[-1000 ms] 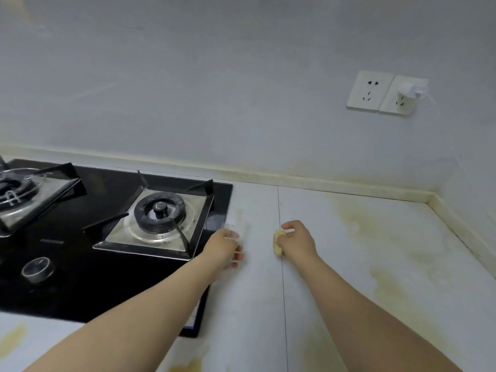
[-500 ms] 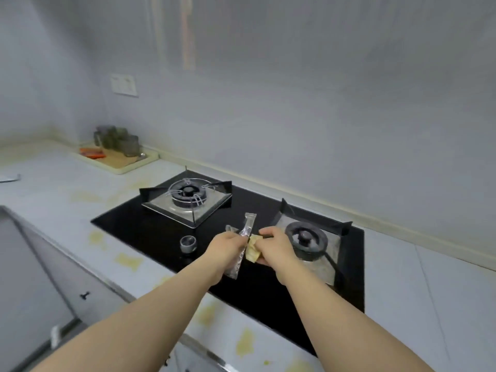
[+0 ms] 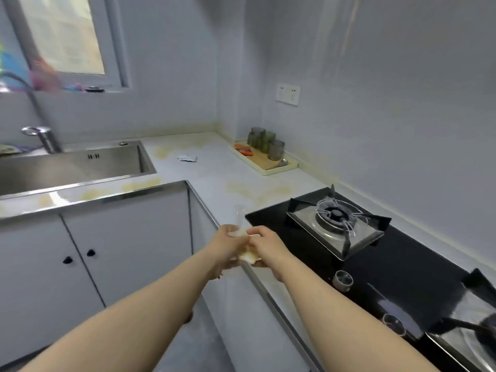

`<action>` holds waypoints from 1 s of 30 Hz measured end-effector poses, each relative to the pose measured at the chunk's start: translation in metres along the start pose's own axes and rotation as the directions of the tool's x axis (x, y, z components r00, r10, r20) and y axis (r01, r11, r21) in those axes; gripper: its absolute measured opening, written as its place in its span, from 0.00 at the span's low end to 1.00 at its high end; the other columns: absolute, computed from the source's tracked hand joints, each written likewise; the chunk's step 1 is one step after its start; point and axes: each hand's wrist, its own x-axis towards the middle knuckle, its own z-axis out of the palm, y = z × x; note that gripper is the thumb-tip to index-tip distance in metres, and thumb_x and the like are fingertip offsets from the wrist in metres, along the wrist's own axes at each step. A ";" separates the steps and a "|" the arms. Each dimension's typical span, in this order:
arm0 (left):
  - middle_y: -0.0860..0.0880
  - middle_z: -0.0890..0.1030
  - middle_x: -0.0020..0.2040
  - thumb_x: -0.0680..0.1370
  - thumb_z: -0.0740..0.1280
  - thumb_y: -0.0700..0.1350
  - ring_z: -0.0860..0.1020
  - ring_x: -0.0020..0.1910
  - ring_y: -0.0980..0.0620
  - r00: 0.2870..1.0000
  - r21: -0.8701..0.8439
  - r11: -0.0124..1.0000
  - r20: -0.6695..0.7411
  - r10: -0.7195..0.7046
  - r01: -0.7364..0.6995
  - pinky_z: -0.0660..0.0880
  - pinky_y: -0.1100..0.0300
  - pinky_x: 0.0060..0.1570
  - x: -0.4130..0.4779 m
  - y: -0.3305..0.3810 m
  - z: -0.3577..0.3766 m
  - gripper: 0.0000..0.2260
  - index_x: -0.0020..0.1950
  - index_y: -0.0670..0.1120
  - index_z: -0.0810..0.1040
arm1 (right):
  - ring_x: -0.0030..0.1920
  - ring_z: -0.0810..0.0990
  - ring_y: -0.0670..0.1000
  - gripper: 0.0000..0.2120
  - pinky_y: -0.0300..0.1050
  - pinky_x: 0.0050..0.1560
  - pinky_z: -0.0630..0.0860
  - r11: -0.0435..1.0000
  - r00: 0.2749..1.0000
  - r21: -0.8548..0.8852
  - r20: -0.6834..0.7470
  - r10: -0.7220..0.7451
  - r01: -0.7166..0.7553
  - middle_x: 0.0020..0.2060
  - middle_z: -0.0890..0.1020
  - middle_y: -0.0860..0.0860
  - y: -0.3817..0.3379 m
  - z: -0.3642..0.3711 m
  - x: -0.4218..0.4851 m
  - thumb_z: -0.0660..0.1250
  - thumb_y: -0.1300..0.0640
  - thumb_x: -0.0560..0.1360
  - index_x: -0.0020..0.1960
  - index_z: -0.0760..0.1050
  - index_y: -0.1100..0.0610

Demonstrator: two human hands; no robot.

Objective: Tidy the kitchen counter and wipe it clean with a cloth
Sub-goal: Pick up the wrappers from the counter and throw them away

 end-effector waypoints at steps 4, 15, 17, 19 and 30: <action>0.47 0.77 0.41 0.77 0.66 0.41 0.74 0.34 0.53 0.992 -0.100 0.993 -0.100 -0.079 0.069 0.70 0.64 0.29 0.022 0.004 -0.048 0.13 0.61 0.45 0.71 | 0.44 0.76 0.51 0.10 0.39 0.34 0.73 1.000 0.994 -0.008 0.113 -0.004 0.005 0.49 0.77 0.53 -0.017 0.042 0.037 0.57 0.62 0.76 0.55 0.70 0.52; 0.43 0.78 0.42 0.78 0.65 0.38 0.78 0.40 0.47 0.939 -0.154 0.982 -0.308 -0.150 0.107 0.77 0.56 0.39 0.145 0.050 -0.133 0.03 0.45 0.44 0.75 | 0.37 0.75 0.51 0.09 0.41 0.35 0.70 0.999 0.983 -0.047 0.184 -0.004 0.013 0.41 0.73 0.49 -0.070 0.085 0.199 0.54 0.64 0.75 0.52 0.68 0.55; 0.43 0.78 0.41 0.78 0.65 0.37 0.78 0.38 0.47 0.933 -0.175 0.980 -0.328 -0.150 0.096 0.78 0.55 0.36 0.163 0.062 -0.142 0.03 0.45 0.44 0.74 | 0.35 0.74 0.49 0.08 0.41 0.35 0.70 0.999 0.984 -0.046 0.179 -0.006 0.014 0.40 0.73 0.49 -0.083 0.086 0.220 0.55 0.65 0.75 0.51 0.68 0.55; 0.43 0.78 0.41 0.78 0.64 0.37 0.78 0.37 0.48 0.933 -0.204 0.976 -0.332 -0.136 0.070 0.79 0.56 0.32 0.190 0.076 -0.152 0.02 0.47 0.44 0.74 | 0.34 0.74 0.49 0.08 0.41 0.35 0.70 0.999 0.985 -0.048 0.173 -0.014 0.022 0.42 0.73 0.50 -0.095 0.091 0.253 0.56 0.65 0.75 0.50 0.68 0.55; 0.44 0.77 0.43 0.78 0.65 0.36 0.78 0.38 0.48 0.907 -0.331 0.944 -0.393 -0.149 0.011 0.80 0.55 0.31 0.283 0.103 -0.224 0.04 0.48 0.44 0.71 | 0.34 0.74 0.50 0.09 0.40 0.33 0.69 0.998 0.978 -0.055 0.211 -0.012 0.024 0.43 0.73 0.51 -0.137 0.157 0.362 0.55 0.65 0.75 0.52 0.69 0.56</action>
